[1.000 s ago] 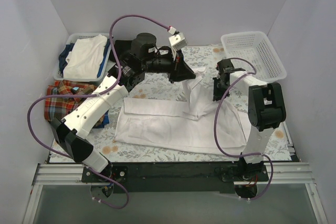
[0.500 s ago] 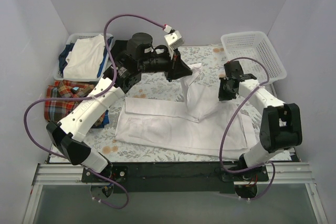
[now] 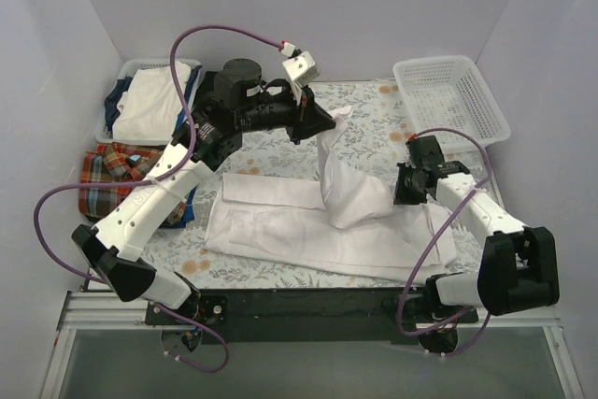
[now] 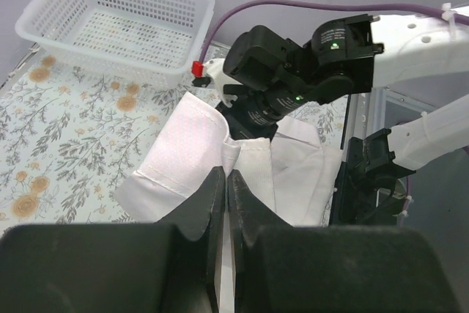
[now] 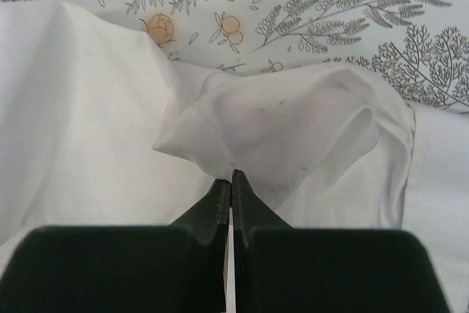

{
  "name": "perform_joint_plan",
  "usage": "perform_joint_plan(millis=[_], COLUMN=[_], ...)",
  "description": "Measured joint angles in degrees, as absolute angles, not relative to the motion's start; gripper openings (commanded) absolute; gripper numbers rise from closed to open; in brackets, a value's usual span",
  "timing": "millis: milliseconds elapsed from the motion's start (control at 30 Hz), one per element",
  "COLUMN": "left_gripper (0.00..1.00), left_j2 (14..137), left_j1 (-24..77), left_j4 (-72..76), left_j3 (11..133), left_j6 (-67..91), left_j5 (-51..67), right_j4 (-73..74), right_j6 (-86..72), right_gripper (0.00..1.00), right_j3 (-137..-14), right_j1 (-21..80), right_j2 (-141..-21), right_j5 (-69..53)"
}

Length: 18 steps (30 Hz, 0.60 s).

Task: Fold and stack the long sleeve shirts
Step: Fold the shirt

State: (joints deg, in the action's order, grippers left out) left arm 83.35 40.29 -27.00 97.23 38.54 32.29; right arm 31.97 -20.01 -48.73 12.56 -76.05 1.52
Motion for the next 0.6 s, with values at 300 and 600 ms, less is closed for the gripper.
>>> perform_joint_plan(millis=[300, 600], left_gripper=[0.0, 0.0], left_j2=[83.35, 79.57], left_j1=[40.23, 40.18], left_j4=[-26.3, -25.47], left_j3=[96.29, 84.71], left_j6=[38.85, 42.09], left_j5=[31.22, 28.62], right_j4=[33.39, 33.52], right_j6=[-25.67, -30.72], right_gripper=[0.01, 0.01], right_j3=[-42.02, -40.91], right_j1=[12.19, 10.92], right_j2=[-69.52, -69.52], right_j5=[8.36, 10.61])
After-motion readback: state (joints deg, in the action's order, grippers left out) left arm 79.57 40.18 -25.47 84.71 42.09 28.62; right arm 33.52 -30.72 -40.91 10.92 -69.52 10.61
